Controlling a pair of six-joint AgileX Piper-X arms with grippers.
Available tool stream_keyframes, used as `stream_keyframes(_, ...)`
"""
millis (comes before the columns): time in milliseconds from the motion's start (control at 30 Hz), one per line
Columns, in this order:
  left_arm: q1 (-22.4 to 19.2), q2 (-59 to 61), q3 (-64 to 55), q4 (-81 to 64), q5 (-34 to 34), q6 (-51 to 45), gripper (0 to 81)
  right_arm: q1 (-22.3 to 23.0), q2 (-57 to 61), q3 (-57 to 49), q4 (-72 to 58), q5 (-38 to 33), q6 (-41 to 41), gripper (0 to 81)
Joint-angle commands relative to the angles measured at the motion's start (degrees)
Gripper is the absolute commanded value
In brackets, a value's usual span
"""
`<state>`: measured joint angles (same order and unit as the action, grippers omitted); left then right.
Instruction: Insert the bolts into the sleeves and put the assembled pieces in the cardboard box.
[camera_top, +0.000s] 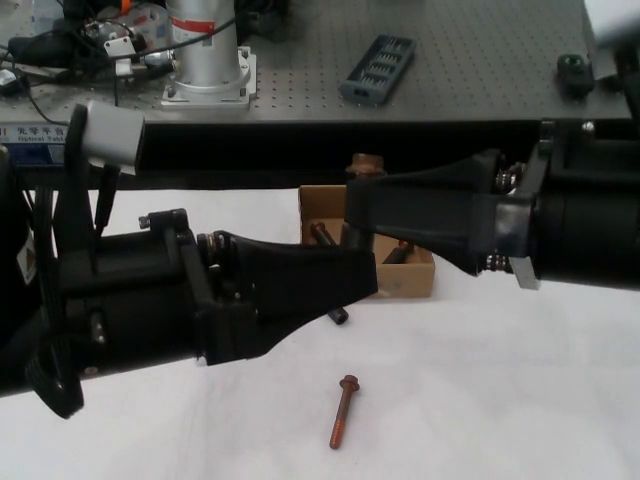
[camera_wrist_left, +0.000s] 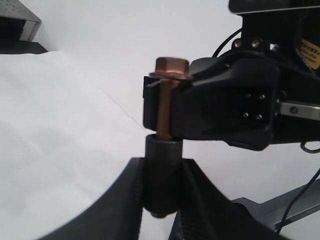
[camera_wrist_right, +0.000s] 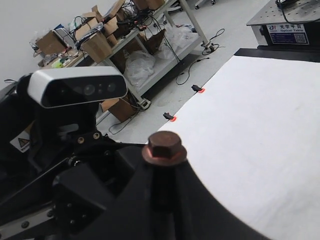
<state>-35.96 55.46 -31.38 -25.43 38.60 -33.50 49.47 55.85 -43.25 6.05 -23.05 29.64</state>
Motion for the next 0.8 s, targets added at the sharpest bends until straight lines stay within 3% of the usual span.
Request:
stream_keyframes(0, 0.6, -0.4, -1.1, -3.4, -3.2, -0.5, 0.6, 1.3, 0.7, 0.2, 3.2, -3.6, -1.4, 1.6)
stream_keyframes(67, 0.6, -0.4, -1.1, -3.4, -3.2, 0.1, 0.6, 1.3, 0.7, 0.2, 3.2, -2.7, -1.4, 0.2)
stream_keyframes(100, 0.6, -0.4, -1.1, -3.4, -3.2, 0.1, 0.6, 1.3, 0.7, 0.2, 3.2, -2.7, -1.9, 4.3)
stream_keyframes(167, 0.6, -0.4, -1.1, -3.4, -3.2, 0.1, 0.6, 1.3, 0.7, 0.2, 3.5, -2.7, -2.5, 19.1)
stream_keyframes(233, 0.6, -0.4, -1.1, -3.4, -3.2, 0.1, 0.6, 1.3, 0.7, 0.2, 3.9, -0.8, -2.2, 39.1)
stream_keyframes(300, 0.6, -0.4, -1.1, -3.4, -3.2, 0.6, 0.6, 1.3, 0.7, 0.2, 5.0, 1.9, -1.7, 52.6)
stream_keyframes(467, 0.6, -0.4, -1.1, -3.4, -3.2, 1.4, 0.6, 1.2, 0.7, 0.2, 8.2, 2.4, -2.7, 47.0)
stream_keyframes(767, 0.6, -0.4, -1.1, -2.8, -2.2, 4.2, 0.6, -0.7, -1.2, 0.2, 8.2, 3.2, -2.7, 46.4)
